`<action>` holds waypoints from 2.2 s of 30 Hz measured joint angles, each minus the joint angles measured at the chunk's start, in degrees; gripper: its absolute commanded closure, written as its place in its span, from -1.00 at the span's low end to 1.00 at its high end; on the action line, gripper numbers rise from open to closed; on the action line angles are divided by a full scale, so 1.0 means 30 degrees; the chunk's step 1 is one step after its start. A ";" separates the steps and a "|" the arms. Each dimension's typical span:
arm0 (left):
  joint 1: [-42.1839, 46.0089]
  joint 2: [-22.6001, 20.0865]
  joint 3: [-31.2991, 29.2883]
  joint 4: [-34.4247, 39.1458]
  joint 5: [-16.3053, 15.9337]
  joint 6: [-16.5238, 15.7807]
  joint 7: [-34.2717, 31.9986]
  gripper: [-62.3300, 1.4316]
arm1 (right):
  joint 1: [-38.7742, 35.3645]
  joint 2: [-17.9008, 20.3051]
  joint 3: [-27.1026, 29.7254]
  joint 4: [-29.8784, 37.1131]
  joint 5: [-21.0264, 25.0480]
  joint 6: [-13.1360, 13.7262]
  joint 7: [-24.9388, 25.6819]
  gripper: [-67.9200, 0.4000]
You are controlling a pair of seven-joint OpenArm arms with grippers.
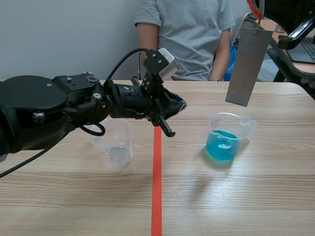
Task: Do the redox reaction experiment.
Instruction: 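Raise the plate and point at it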
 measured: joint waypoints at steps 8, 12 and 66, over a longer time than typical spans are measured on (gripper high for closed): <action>-0.0495 0.1727 0.0080 -0.1290 0.0000 -0.0015 -0.0189 0.80 | 0.0000 0.0000 0.0000 0.0000 0.0000 0.0000 0.0000 0.94; -0.0510 0.2259 0.0146 -0.1559 0.0000 -0.0007 -0.0474 0.80 | 0.0000 0.0000 0.0000 0.0000 0.0000 0.0000 0.0000 0.94; -0.0656 0.2543 0.0138 -0.1559 0.0954 -0.0124 -0.0911 0.80 | 0.0000 0.0000 0.0000 0.0000 0.0000 0.0000 0.0000 0.94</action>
